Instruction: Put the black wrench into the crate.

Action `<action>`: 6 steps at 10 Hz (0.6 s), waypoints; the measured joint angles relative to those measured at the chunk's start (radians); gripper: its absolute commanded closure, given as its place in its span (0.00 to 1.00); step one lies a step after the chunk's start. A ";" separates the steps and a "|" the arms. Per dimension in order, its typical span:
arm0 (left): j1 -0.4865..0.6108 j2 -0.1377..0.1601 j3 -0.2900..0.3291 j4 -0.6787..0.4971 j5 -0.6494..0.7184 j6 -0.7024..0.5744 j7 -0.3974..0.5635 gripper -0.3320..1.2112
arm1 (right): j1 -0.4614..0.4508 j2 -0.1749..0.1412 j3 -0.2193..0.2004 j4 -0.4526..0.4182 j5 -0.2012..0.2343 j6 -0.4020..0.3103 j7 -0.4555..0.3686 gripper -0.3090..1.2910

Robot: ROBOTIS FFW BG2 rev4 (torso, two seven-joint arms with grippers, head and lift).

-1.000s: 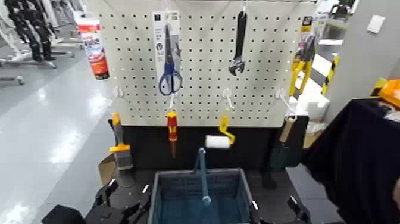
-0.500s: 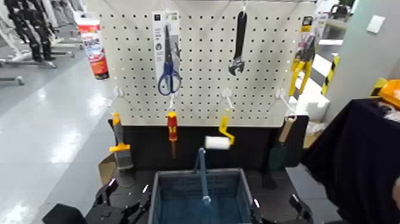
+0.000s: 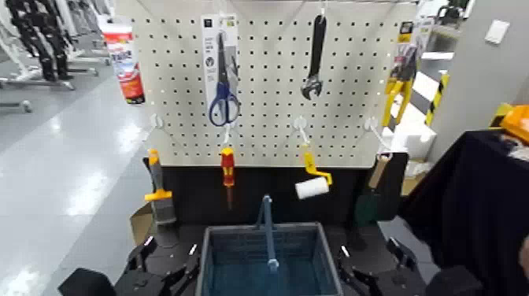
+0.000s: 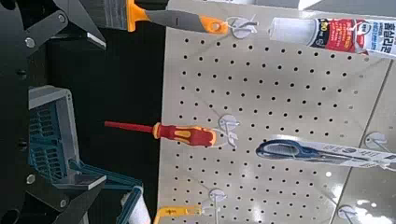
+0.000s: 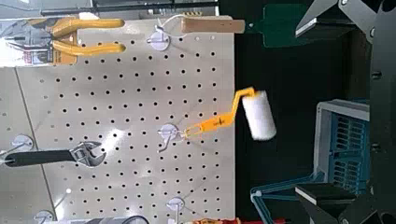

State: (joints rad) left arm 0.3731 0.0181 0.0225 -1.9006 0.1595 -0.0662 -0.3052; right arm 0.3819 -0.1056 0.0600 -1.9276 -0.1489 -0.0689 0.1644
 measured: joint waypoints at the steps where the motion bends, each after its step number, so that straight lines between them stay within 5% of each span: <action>1: 0.000 -0.001 0.000 0.000 0.000 0.002 0.000 0.40 | -0.019 0.002 -0.014 -0.002 -0.003 0.018 0.031 0.28; 6: -0.007 0.000 -0.002 0.000 -0.001 0.016 0.000 0.40 | -0.131 0.004 -0.048 -0.005 -0.001 0.096 0.138 0.28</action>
State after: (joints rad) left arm 0.3658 0.0179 0.0202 -1.9006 0.1582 -0.0506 -0.3052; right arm 0.2505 -0.1012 0.0121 -1.9326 -0.1503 0.0273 0.3026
